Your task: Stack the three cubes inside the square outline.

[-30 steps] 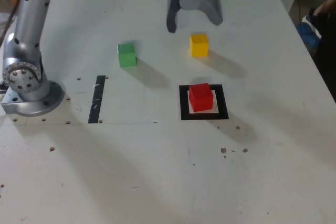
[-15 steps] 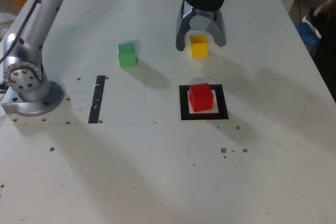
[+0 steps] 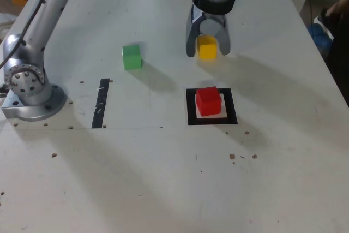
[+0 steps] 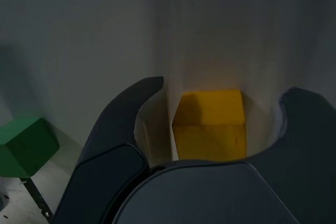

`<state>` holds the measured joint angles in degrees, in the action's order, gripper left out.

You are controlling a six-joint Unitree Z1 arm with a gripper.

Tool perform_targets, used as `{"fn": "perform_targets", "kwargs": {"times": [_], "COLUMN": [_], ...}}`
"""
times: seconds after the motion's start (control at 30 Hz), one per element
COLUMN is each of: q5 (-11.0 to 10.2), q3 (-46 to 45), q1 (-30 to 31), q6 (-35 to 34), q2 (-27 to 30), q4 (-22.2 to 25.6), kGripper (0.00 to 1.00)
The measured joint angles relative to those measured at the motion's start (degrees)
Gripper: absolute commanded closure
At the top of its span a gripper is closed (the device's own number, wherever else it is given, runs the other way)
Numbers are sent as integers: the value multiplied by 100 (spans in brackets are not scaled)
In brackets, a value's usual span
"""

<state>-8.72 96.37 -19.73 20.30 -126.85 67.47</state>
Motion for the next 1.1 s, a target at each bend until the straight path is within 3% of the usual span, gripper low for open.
{"fn": "perform_targets", "kwargs": {"times": [0.47, 0.7, 0.93, 1.1], "q5": [40, 22, 192, 354], "q3": [19, 209, 241, 92], "q1": [-12, 84, 1021, 1805], "q6": [46, 45, -359, -814], "q2": [-39, 173, 876, 1166], "q4": [16, 397, 895, 957], "kGripper": [72, 72, 72, 72]}}
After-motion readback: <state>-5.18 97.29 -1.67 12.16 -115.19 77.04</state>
